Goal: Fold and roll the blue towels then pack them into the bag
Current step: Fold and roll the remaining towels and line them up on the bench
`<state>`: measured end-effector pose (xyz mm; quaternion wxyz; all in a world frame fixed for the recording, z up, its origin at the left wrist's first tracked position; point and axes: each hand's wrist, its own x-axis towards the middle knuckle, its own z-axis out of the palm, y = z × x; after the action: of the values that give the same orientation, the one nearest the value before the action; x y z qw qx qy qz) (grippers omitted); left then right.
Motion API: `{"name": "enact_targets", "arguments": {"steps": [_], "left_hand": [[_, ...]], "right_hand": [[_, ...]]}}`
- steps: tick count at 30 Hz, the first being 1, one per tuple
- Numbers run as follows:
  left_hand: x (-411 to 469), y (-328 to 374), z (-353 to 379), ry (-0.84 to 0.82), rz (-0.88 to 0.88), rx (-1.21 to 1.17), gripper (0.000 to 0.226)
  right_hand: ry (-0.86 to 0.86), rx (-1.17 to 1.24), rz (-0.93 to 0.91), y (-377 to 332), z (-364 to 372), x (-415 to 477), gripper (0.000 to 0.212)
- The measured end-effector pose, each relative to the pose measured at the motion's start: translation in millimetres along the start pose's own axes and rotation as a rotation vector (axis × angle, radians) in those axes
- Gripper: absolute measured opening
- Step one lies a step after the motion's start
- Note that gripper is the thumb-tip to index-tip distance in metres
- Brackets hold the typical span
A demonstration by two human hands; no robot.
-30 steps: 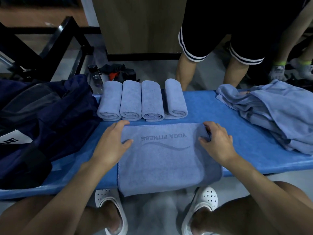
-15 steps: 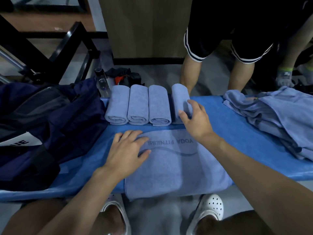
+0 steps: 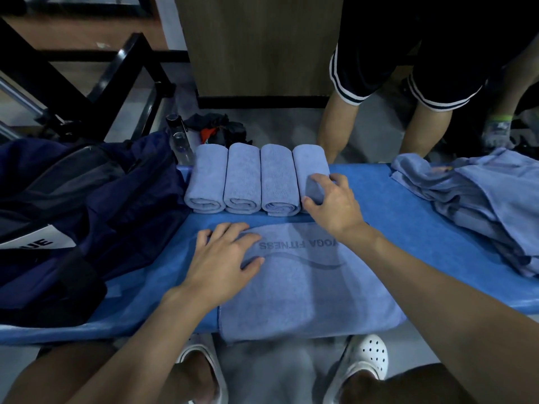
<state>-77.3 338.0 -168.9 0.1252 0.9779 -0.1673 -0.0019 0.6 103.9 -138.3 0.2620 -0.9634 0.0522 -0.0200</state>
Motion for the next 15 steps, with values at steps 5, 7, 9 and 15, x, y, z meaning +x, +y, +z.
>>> {"name": "enact_targets", "arguments": {"steps": [5, 7, 9, 15], "left_hand": [[0, 1, -2, 0.005, -0.002, -0.038, 0.047], [1, 2, -3, 0.004, -0.007, -0.050, 0.046], [2, 3, -4, 0.000, -0.009, -0.066, 0.046], [2, 4, -6, -0.017, -0.035, -0.106, 0.057]], "right_hand": [[-0.001, -0.066, 0.004, -2, -7, -6, 0.053], [0.034, -0.095, 0.004, 0, -13, -11, 0.057], [0.074, -0.139, 0.005, 5, -20, -19, 0.055], [-0.004, -0.224, 0.117, 40, -40, -41, 0.044]]}}
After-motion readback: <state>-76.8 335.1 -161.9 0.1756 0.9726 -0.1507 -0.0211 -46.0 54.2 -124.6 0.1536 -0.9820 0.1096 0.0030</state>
